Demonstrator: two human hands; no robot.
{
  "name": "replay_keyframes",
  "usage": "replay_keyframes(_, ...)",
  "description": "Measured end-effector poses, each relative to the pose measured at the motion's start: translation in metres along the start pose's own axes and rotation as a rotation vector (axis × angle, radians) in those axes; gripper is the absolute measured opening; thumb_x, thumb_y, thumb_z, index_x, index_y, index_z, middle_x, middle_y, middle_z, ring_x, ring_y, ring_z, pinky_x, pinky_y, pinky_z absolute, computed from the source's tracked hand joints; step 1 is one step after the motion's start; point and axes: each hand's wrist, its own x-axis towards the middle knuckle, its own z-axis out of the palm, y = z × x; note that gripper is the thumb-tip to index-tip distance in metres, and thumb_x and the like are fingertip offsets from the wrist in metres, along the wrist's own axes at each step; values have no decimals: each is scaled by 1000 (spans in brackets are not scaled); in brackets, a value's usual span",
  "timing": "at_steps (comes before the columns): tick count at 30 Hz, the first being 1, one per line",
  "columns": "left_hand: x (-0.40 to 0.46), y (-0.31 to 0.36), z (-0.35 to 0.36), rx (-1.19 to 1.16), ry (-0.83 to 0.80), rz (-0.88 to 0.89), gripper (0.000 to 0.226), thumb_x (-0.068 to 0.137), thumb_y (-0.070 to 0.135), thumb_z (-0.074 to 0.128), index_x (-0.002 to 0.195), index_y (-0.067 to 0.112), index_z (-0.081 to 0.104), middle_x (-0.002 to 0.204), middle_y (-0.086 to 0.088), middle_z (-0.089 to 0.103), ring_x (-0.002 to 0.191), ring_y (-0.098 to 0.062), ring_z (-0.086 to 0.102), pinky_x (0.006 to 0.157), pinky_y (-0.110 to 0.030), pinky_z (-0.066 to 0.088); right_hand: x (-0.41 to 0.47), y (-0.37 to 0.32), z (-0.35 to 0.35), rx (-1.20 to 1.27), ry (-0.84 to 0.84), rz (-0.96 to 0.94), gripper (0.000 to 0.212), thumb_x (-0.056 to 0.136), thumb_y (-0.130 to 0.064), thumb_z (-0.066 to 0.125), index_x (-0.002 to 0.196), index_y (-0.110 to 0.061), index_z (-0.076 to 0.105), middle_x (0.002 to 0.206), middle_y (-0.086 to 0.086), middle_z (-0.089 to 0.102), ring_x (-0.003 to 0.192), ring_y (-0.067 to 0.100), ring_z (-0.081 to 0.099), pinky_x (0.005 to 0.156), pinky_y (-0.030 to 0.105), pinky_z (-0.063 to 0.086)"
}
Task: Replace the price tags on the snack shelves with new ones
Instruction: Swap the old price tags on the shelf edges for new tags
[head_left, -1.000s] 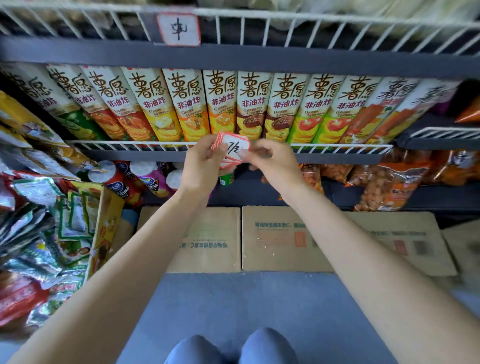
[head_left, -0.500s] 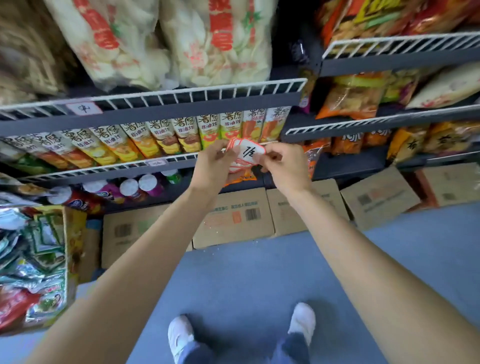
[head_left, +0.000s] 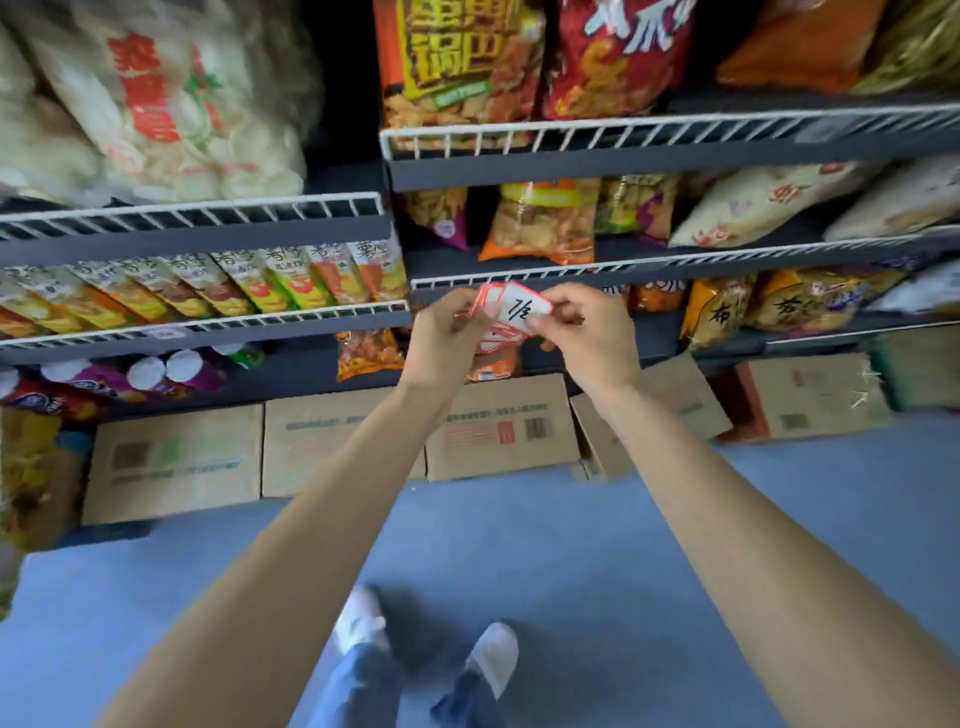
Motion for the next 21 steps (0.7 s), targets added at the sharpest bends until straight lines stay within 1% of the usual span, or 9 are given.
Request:
replay_keyframes(3, 23, 3, 37, 33, -26, 0, 16, 95, 11, 52, 105, 2, 59, 92, -9, 65, 80, -13, 65, 76, -29, 59, 23, 22, -29, -14, 32, 14, 10, 83, -4, 65, 91, -8, 67, 81, 5, 67, 59, 9, 58, 58, 27, 53)
replay_keyframes(5, 42, 3, 57, 85, -18, 8, 14, 95, 10, 51, 103, 3, 59, 92, -10, 65, 79, -12, 64, 71, -26, 59, 39, 37, -46, -35, 53, 31, 13, 84, -3, 63, 97, -6, 67, 85, 5, 67, 57, 5, 56, 50, 16, 48)
replay_keyframes(7, 67, -2, 83, 181, -7, 12, 17, 94, 17, 53, 100, 3, 61, 95, -14, 67, 84, -21, 66, 74, -35, 59, 59, 56, -66, -66, 63, 62, 14, 87, -4, 60, 99, -6, 66, 87, 6, 67, 60, 9, 61, 43, 12, 44)
replay_keyframes(10, 105, -17, 115, 299, 2, -13, 35, 80, 38, 54, 96, 9, 65, 96, -14, 70, 94, -32, 65, 85, -49, 54, 88, 89, -92, -78, 99, 164, 9, 88, -6, 56, 92, -11, 63, 93, 11, 69, 73, 18, 67, 44, 20, 50)
replay_keyframes(13, 133, -32, 145, 385, 6, -20, 20, 87, 30, 56, 83, 11, 61, 88, -15, 66, 88, -36, 63, 86, -40, 52, 114, 117, -117, -129, 129, 179, 15, 86, -7, 53, 94, -5, 66, 96, 14, 70, 83, 24, 68, 66, 35, 58)
replay_keyframes(14, 143, -39, 154, 391, 7, -27, 19, 89, 28, 55, 81, 12, 60, 89, -16, 66, 89, -37, 63, 85, -43, 53, 121, 125, -125, -160, 138, 153, 17, 85, -8, 53, 94, -4, 67, 95, 15, 70, 84, 25, 68, 72, 40, 57)
replay_keyframes(17, 161, -52, 181, 316, 37, -92, 24, 91, 26, 54, 97, 5, 63, 101, -16, 68, 94, -31, 65, 82, -48, 55, 137, 147, -144, -239, 149, 91, 17, 88, -7, 53, 86, -1, 68, 88, 15, 71, 79, 20, 66, 75, 36, 53)
replay_keyframes(20, 171, -63, 210, 324, 75, -134, 22, 96, 15, 50, 110, 1, 60, 110, -16, 64, 97, -27, 63, 79, -42, 57, 155, 171, -156, -192, 91, 68, 20, 92, -12, 52, 89, 0, 68, 90, 16, 70, 79, 27, 69, 78, 47, 53)
replay_keyframes(21, 175, -68, 218, 312, 91, -147, 23, 96, 14, 49, 113, 1, 59, 112, -16, 63, 99, -26, 63, 78, -40, 58, 159, 178, -160, -202, 54, 60, 20, 93, -13, 51, 90, 0, 68, 92, 16, 70, 79, 26, 69, 77, 45, 54)
